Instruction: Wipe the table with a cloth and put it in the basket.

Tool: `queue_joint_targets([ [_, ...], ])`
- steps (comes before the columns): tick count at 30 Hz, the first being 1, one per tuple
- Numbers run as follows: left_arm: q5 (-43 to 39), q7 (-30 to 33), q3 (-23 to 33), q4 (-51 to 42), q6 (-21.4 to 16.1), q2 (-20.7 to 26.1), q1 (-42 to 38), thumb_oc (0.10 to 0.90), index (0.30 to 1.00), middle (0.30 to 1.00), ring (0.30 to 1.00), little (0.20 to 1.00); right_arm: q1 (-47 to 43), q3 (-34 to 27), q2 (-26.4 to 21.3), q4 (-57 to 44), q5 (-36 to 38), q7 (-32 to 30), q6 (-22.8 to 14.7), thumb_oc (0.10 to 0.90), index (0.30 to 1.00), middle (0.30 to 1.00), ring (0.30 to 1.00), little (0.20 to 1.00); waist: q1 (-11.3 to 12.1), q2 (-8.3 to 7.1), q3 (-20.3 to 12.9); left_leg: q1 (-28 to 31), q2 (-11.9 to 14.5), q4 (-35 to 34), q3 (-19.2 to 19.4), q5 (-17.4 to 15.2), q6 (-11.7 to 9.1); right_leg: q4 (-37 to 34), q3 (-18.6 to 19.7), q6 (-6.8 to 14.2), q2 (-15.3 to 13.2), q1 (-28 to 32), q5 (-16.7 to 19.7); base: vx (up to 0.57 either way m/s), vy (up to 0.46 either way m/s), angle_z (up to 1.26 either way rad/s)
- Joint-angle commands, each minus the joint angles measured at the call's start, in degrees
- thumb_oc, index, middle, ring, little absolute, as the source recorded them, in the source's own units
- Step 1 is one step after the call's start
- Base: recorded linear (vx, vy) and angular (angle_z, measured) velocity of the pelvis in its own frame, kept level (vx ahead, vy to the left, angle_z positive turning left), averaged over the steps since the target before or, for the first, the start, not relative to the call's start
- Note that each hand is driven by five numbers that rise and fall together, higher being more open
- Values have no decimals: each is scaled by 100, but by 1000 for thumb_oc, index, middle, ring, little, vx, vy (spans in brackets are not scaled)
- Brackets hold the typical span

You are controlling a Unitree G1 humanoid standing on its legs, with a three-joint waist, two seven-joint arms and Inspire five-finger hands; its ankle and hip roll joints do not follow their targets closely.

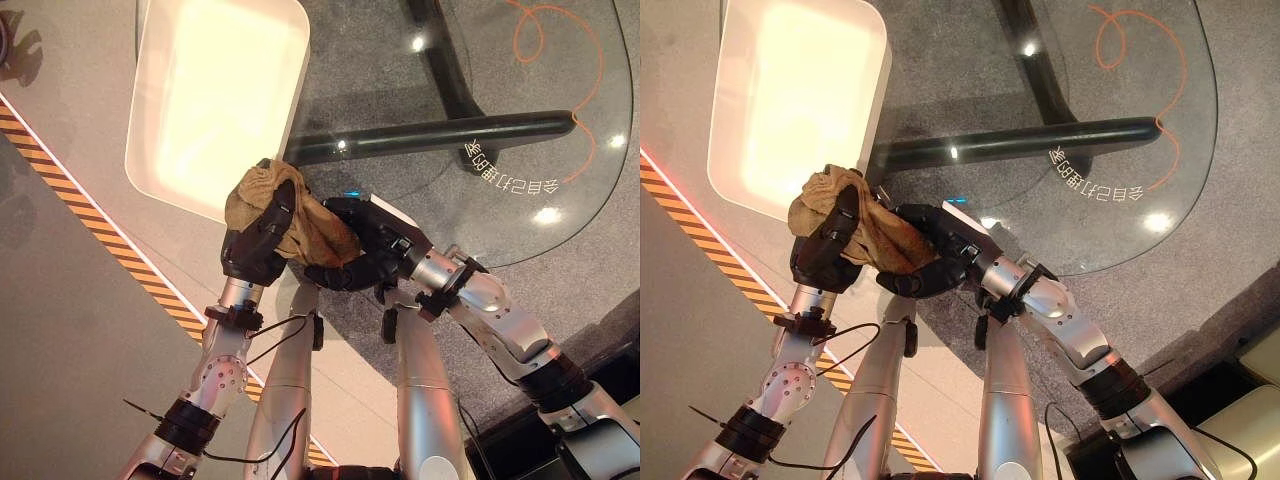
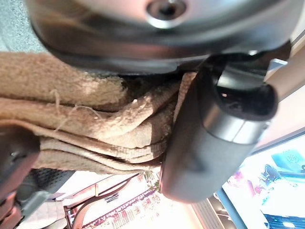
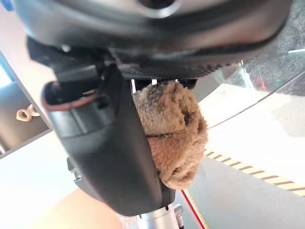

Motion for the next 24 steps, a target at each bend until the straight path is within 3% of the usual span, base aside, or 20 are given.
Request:
queue_joint_targets([
  [1, 143, -755, 206, -1119, -246, -108, 10, 100, 300, 300, 300, 200, 101, -531, 47, -910, 208, -168, -765, 800, 900, 900, 900, 900, 71, -71, -153, 204, -386, 376, 303, -593, 395, -979, 135, 124, 505, 230, 813, 0, 0, 0],
  [17, 164, -889, 517, -1152, -176, -161, 244, 100, 300, 300, 300, 200, 686, -1413, 219, -1033, 528, -274, -1535, 800, 900, 900, 900, 900, -35, -126, -153, 224, -329, 345, 334, -657, 395, -1004, 168, 152, 531, 252, 814, 0, 0, 0],
  [22, -33, -945, 645, -1147, -452, -205, 254, 100, 300, 300, 300, 200, 803, -1520, 398, -1065, 616, -153, -1483, 800, 900, 900, 900, 900, -52, -117, -153, 211, -328, 356, 343, -667, 399, -988, 189, 149, 541, 231, 803, 0, 0, 0],
  [24, -53, -983, 770, -1184, -748, -220, 251, 100, 300, 300, 300, 200, 850, -1525, 444, -1024, 651, -74, -1371, 800, 900, 900, 900, 900, -45, -108, -153, 234, -321, 345, 351, -674, 390, -991, 190, 142, 532, 252, 774, 0, 0, 0],
])
